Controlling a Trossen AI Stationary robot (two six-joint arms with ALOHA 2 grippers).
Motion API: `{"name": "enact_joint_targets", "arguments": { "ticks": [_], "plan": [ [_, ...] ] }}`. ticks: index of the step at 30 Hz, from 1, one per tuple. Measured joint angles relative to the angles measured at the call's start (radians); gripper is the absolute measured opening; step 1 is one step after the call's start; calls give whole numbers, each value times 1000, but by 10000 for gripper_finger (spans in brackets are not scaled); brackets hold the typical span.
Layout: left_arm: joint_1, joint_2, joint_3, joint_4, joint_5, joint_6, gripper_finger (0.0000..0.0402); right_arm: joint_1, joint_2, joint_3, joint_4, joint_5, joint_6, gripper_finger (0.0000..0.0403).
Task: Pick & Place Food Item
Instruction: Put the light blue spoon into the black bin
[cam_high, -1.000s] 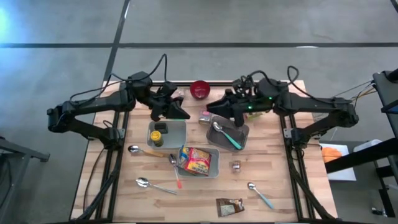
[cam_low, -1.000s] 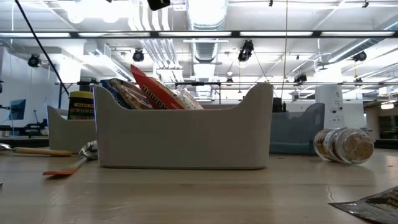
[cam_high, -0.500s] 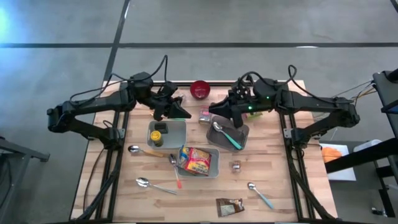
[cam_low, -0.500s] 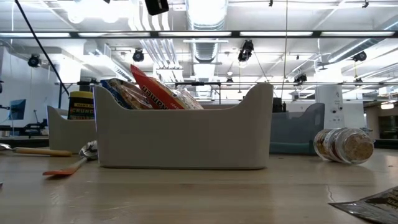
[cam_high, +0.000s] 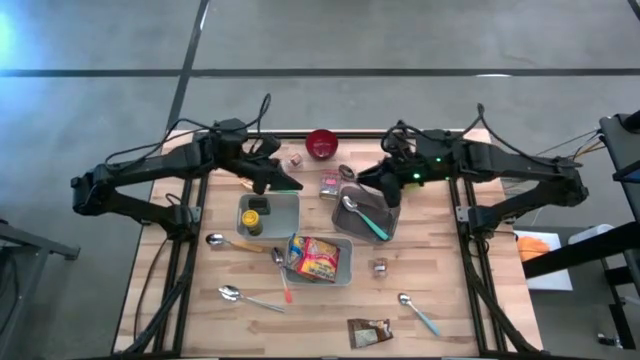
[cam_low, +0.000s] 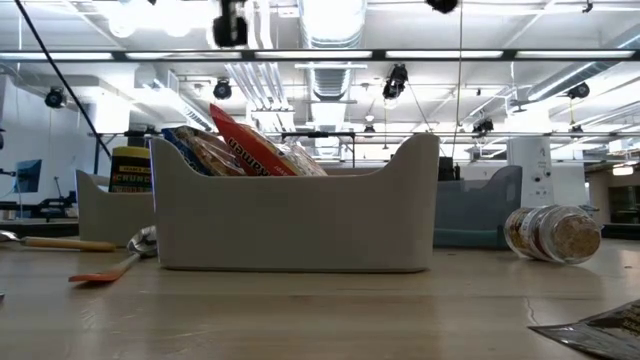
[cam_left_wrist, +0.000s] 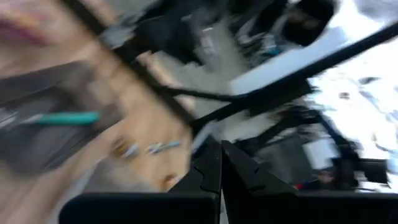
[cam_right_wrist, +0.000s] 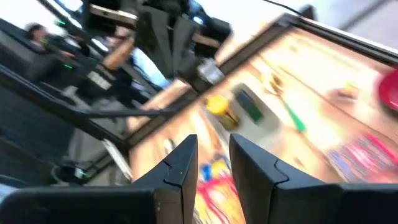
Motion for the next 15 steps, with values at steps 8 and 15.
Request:
{"name": "enact_joint_targets", "arguments": {
  "ticks": [8,15],
  "plan": [
    [-1,-88,2,-375,-174,115,3,0,-97,-2,-252,49,14,90],
    [-2,-173,1,-559,-244,178,9,0,-120,-9,-501,105,112,90]
  ]
}}
